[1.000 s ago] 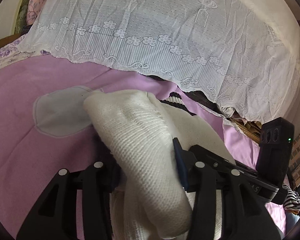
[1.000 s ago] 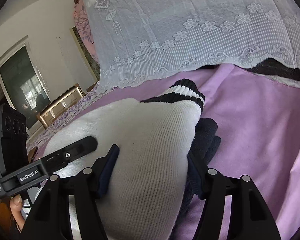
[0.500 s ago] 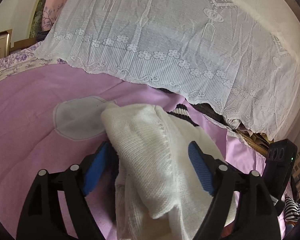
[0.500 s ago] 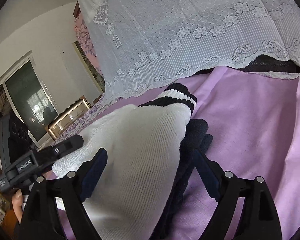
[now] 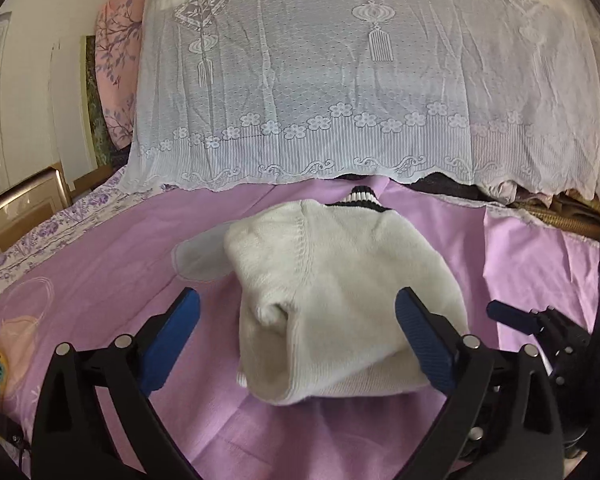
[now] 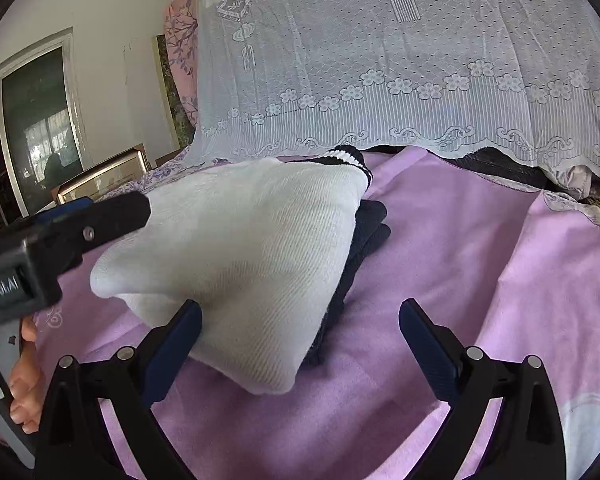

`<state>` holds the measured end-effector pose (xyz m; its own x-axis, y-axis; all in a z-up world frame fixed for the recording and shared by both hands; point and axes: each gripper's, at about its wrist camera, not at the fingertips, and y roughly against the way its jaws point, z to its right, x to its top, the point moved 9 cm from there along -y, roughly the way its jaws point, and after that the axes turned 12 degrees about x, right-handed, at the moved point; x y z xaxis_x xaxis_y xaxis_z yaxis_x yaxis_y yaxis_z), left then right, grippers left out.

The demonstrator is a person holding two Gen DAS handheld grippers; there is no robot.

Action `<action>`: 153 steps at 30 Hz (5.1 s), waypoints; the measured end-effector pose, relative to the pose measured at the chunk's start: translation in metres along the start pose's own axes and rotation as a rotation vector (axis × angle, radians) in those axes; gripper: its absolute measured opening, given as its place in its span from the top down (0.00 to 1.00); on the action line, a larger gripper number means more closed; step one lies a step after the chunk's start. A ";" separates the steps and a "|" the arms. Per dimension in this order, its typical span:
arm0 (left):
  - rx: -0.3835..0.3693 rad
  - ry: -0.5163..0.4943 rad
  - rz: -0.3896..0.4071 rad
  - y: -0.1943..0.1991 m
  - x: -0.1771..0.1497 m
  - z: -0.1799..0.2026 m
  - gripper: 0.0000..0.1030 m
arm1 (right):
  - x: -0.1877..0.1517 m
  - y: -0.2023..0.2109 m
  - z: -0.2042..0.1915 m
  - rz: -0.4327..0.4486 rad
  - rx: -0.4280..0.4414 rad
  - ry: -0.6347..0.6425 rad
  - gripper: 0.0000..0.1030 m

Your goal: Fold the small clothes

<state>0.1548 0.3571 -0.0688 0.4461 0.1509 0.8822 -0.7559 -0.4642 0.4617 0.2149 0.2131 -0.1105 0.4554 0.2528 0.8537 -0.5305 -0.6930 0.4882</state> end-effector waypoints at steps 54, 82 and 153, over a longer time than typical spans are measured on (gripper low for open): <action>0.121 0.062 -0.046 0.050 -0.027 -0.033 0.04 | 0.002 0.080 -0.051 0.136 -0.194 0.098 0.03; 0.178 0.042 -0.040 0.079 -0.033 -0.038 0.04 | 0.004 0.105 -0.056 0.156 -0.169 0.065 0.03; 0.167 0.009 -0.022 0.076 -0.029 -0.034 0.04 | 0.005 0.109 -0.056 0.161 -0.167 0.062 0.03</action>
<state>0.0676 0.3473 -0.0559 0.4569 0.1696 0.8732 -0.6555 -0.5994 0.4594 0.1193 0.1772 -0.0426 0.3135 0.1925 0.9299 -0.7056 -0.6081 0.3637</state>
